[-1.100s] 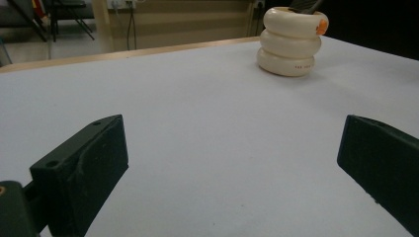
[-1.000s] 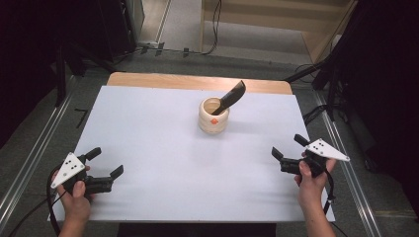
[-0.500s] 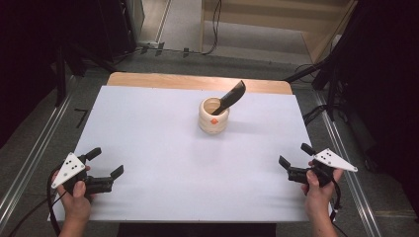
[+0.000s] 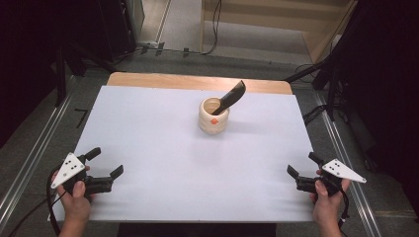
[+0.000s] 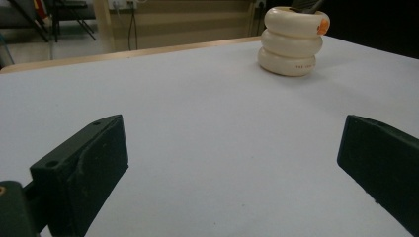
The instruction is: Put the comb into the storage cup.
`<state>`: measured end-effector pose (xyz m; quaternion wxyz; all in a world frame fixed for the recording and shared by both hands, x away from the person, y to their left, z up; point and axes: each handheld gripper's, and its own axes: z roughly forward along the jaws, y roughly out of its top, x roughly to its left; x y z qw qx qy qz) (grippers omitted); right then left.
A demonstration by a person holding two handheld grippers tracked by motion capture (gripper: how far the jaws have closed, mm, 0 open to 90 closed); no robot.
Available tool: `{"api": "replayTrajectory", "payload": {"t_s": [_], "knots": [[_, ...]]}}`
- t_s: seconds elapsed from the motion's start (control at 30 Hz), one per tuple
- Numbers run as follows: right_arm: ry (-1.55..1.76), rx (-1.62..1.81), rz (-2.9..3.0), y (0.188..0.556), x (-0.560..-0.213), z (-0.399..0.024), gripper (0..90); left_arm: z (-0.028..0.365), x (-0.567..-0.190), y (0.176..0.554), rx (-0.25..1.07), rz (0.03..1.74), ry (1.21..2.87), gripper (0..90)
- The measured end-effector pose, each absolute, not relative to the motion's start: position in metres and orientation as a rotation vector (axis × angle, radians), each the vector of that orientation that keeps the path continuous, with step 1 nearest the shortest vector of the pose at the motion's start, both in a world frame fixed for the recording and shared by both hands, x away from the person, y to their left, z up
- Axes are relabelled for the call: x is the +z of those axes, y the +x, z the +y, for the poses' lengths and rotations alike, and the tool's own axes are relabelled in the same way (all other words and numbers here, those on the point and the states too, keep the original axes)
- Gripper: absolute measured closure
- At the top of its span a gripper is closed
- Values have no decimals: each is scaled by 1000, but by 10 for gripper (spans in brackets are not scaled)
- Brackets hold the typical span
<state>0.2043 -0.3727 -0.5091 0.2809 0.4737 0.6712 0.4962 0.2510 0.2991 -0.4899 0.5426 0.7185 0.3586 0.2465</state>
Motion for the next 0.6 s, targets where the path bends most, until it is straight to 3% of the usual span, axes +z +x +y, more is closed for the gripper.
{"api": "replayTrajectory", "payload": {"t_s": [0.6], "knots": [[1273, 1375, 1775, 188, -521, -394, 0, 300, -490, 251, 585, 856, 1694, 0]]}}
